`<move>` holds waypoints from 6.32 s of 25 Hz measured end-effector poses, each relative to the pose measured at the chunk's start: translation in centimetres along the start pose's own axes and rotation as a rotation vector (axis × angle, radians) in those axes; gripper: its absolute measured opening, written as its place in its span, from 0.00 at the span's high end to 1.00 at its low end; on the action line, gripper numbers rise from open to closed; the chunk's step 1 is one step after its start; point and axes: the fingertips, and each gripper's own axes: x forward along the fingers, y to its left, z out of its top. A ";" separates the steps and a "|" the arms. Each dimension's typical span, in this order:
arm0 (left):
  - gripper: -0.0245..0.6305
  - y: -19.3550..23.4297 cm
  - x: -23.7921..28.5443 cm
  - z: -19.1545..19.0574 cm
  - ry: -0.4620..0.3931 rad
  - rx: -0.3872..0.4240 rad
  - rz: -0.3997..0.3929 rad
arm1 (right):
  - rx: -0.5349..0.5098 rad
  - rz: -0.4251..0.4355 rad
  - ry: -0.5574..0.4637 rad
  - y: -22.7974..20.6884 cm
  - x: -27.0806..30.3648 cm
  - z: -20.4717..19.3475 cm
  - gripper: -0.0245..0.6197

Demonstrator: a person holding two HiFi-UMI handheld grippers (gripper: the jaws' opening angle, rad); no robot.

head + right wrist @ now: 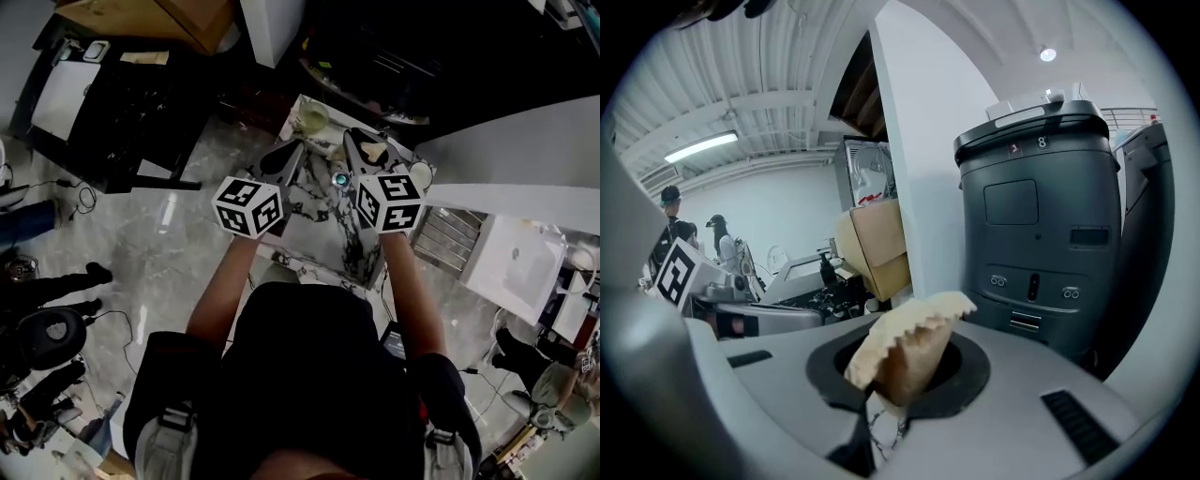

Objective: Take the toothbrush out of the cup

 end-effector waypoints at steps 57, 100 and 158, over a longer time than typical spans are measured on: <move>0.49 5.3 7.2 -0.3 0.033 0.142 -0.052 | 0.061 -0.089 0.029 -1.6 2.7 -2.4 0.87; 0.77 6.1 9.9 -2.0 0.127 0.235 0.000 | 0.115 -0.120 0.032 -3.4 1.4 -3.0 0.87; 0.85 -2.7 2.0 5.5 -0.097 0.420 0.077 | 0.042 -0.062 -0.089 -1.1 -6.3 1.4 0.87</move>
